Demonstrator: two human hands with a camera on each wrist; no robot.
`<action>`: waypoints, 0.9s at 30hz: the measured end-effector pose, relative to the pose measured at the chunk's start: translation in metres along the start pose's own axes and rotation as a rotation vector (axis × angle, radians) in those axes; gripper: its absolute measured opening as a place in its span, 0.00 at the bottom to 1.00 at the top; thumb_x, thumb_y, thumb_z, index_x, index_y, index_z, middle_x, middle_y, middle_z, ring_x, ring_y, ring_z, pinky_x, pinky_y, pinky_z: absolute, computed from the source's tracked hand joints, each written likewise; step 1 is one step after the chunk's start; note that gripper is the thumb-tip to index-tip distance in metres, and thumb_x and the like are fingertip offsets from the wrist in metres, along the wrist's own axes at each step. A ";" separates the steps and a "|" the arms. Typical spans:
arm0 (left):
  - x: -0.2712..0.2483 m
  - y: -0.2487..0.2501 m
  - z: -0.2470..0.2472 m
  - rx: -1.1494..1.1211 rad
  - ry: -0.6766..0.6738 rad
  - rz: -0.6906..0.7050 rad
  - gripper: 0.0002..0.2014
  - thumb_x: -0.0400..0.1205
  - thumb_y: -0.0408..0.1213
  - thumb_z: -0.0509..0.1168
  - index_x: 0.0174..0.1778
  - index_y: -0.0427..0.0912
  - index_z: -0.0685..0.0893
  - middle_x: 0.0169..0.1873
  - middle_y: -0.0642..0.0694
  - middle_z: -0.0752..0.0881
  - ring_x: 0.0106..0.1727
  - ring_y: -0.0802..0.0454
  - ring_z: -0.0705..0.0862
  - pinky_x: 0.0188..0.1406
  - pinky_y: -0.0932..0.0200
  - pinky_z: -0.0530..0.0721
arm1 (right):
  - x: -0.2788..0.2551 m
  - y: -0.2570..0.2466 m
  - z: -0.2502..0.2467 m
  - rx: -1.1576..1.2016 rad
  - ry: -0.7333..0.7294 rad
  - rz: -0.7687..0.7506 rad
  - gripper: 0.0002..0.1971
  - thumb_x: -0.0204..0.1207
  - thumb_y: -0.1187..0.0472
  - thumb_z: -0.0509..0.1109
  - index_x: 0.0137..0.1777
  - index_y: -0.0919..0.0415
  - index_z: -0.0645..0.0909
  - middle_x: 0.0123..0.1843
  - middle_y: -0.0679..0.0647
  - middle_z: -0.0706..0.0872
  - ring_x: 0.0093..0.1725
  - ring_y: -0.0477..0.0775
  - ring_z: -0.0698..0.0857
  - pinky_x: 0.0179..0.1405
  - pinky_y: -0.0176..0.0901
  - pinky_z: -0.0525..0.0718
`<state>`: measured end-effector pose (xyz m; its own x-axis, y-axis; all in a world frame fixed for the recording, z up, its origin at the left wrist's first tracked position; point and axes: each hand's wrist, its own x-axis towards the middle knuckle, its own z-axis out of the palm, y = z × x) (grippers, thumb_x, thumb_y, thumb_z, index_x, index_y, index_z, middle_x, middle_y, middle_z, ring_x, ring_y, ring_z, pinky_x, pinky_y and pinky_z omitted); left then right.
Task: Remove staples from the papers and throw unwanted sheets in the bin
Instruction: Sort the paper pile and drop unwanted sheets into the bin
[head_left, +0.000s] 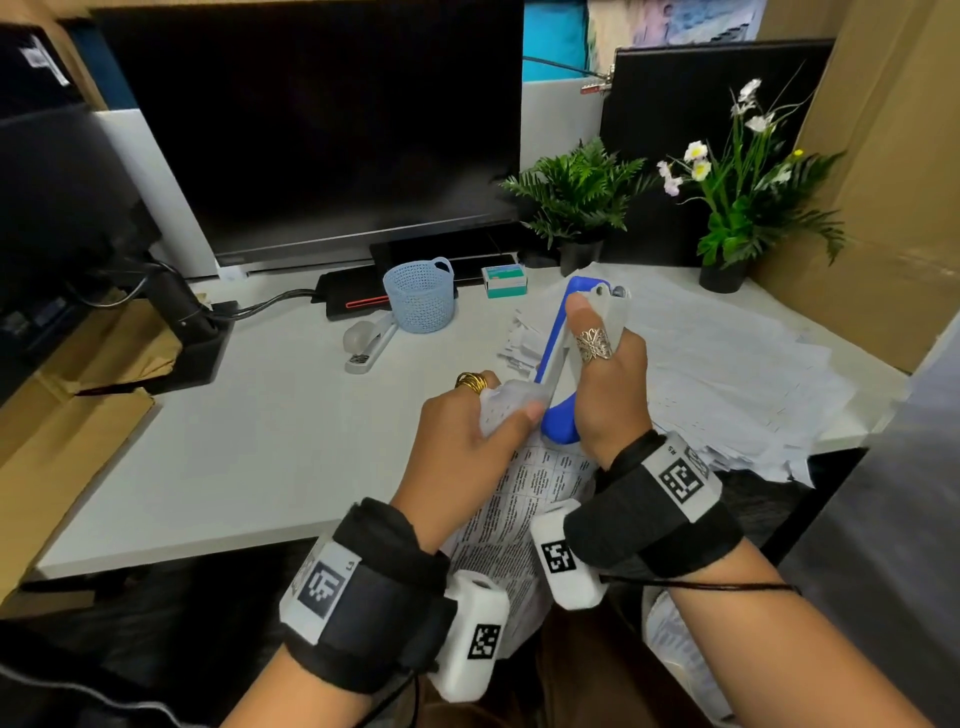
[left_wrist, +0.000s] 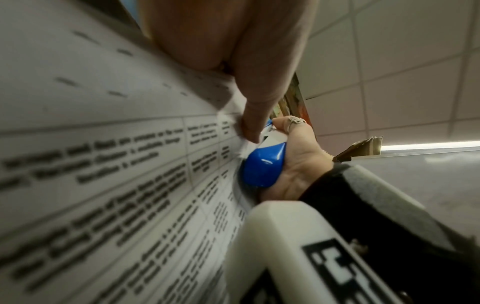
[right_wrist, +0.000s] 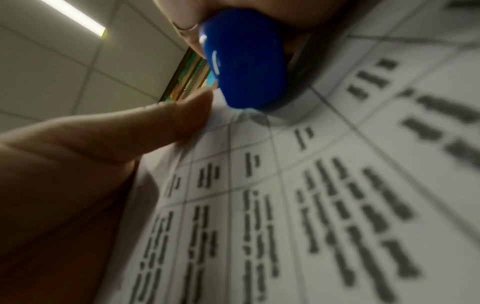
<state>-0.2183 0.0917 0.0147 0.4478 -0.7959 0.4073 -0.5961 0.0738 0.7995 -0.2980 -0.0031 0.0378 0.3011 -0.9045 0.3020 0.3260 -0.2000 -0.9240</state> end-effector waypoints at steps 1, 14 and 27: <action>0.000 0.000 0.000 0.005 0.001 0.000 0.22 0.74 0.52 0.66 0.37 0.32 0.84 0.29 0.42 0.80 0.29 0.56 0.78 0.29 0.61 0.74 | 0.001 0.001 0.000 0.025 -0.001 0.019 0.21 0.60 0.36 0.67 0.38 0.54 0.83 0.41 0.60 0.87 0.48 0.66 0.87 0.53 0.64 0.84; -0.001 -0.012 -0.007 0.035 -0.061 -0.029 0.16 0.68 0.39 0.79 0.36 0.30 0.82 0.27 0.44 0.81 0.29 0.57 0.78 0.30 0.63 0.75 | 0.011 0.013 -0.005 0.090 -0.188 0.391 0.36 0.58 0.33 0.72 0.61 0.56 0.84 0.61 0.65 0.85 0.60 0.66 0.85 0.66 0.65 0.79; -0.007 -0.014 -0.008 0.072 -0.126 -0.040 0.17 0.73 0.41 0.74 0.35 0.29 0.78 0.27 0.42 0.77 0.28 0.57 0.74 0.28 0.62 0.72 | 0.010 0.030 -0.001 0.198 -0.047 0.425 0.41 0.44 0.21 0.73 0.48 0.53 0.84 0.48 0.71 0.79 0.44 0.67 0.75 0.49 0.55 0.76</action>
<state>-0.2075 0.1008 0.0043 0.3875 -0.8668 0.3137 -0.6277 0.0011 0.7784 -0.2861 -0.0188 0.0129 0.4837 -0.8717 -0.0785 0.3282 0.2638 -0.9070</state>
